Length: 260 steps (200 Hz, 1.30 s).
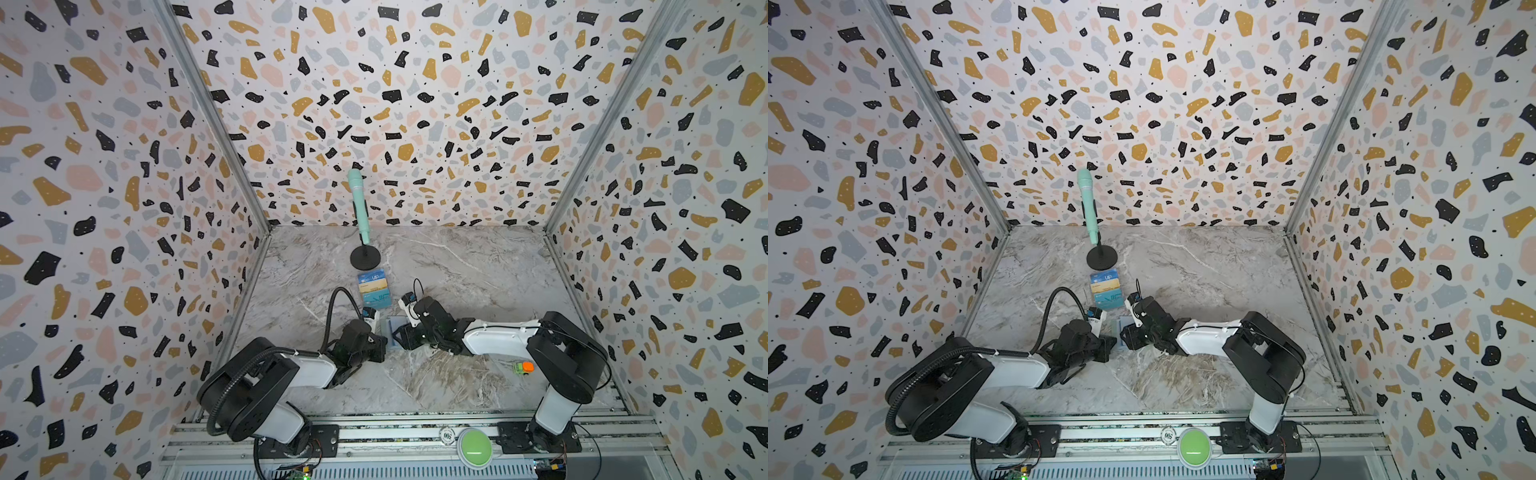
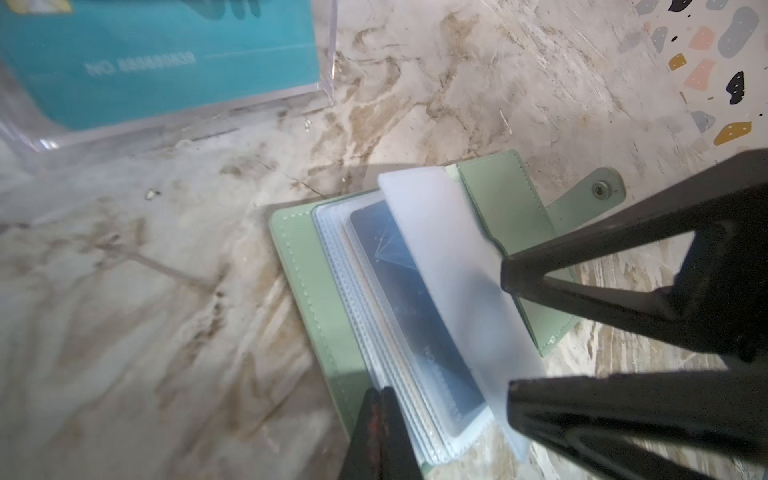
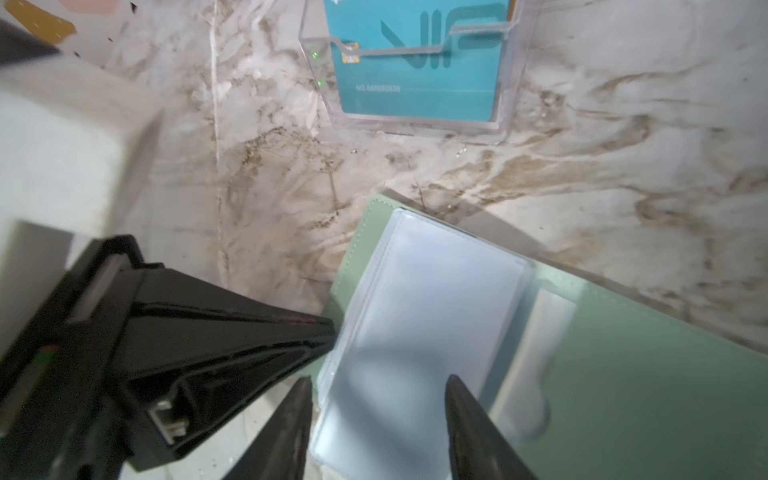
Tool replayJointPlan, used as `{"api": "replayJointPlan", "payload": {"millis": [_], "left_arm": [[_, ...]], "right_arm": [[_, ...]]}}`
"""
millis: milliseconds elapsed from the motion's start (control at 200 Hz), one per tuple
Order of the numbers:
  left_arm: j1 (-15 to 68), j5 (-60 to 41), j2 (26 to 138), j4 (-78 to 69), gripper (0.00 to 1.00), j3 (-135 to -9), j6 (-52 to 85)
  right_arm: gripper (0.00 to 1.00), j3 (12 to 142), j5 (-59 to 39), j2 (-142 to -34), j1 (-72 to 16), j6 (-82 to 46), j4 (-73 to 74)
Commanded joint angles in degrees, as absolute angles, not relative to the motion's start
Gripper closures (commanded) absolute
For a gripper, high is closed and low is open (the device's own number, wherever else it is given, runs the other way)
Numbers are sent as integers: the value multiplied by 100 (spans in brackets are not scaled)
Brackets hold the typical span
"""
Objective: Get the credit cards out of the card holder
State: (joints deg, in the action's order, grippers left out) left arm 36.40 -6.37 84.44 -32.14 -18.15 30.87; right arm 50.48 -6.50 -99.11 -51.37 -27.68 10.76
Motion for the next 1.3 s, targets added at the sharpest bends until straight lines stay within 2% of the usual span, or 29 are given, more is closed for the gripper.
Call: {"api": "replayJointPlan", "payload": {"millis": [0, 115, 511, 746, 1296], "left_arm": [[3630, -517, 8506, -2769, 95, -1661, 3023], [3630, -520, 8527, -2777, 95, -1687, 3023], [3630, -532, 8531, -2786, 95, -1685, 3012], [3630, -545, 8559, -2812, 95, -1705, 3006], [3631, -514, 8484, -2910, 95, -1600, 3059]], "right_arm": [[39, 5356, 9, -9660, -5244, -2459, 532], [33, 5642, 499, -9849, -5396, -2350, 148], [28, 6183, 953, -10386, -5596, -2365, -305], [35, 6251, 1515, -10415, -5544, -2589, -713], [47, 5515, 1288, -9850, -5028, -2659, -745]]}}
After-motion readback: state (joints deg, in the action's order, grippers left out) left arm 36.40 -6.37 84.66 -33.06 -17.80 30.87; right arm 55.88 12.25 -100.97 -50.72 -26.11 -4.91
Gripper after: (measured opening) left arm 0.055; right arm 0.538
